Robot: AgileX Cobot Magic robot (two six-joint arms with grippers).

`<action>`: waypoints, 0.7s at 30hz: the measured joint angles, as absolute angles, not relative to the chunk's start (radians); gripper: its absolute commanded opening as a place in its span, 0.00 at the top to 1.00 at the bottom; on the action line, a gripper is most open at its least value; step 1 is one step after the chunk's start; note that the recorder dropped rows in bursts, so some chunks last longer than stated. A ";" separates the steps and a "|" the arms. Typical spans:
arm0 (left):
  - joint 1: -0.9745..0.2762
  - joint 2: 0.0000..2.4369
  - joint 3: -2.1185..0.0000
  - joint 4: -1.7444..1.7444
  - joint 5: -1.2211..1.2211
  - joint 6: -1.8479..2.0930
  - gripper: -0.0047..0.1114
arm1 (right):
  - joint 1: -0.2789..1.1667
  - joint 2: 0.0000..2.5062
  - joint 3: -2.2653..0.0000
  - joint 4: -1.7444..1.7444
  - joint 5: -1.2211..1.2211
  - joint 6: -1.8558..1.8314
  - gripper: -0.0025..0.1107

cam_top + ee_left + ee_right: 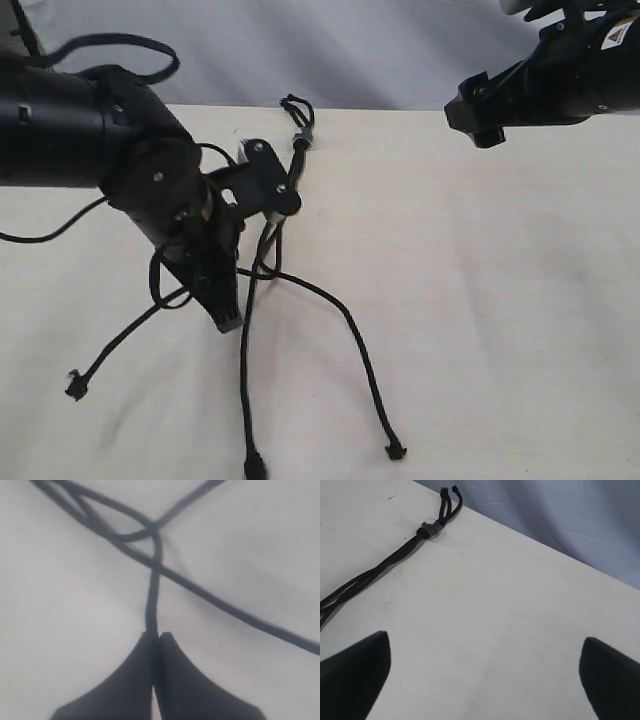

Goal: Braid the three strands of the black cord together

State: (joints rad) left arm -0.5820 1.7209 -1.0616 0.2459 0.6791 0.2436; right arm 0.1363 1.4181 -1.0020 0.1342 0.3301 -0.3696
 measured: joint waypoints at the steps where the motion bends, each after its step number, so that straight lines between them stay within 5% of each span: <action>1: -0.559 1.717 -1.062 0.246 0.679 0.237 0.96 | 0.136 1.418 -1.002 0.134 0.330 -0.370 0.14; 8: -0.455 1.739 -1.021 0.227 0.651 0.226 0.96 | 0.136 1.418 -1.002 0.134 0.330 -0.370 0.14; 21: -0.444 1.854 -0.979 0.201 0.538 0.189 0.93 | 0.136 1.418 -1.002 0.134 0.332 -0.370 0.14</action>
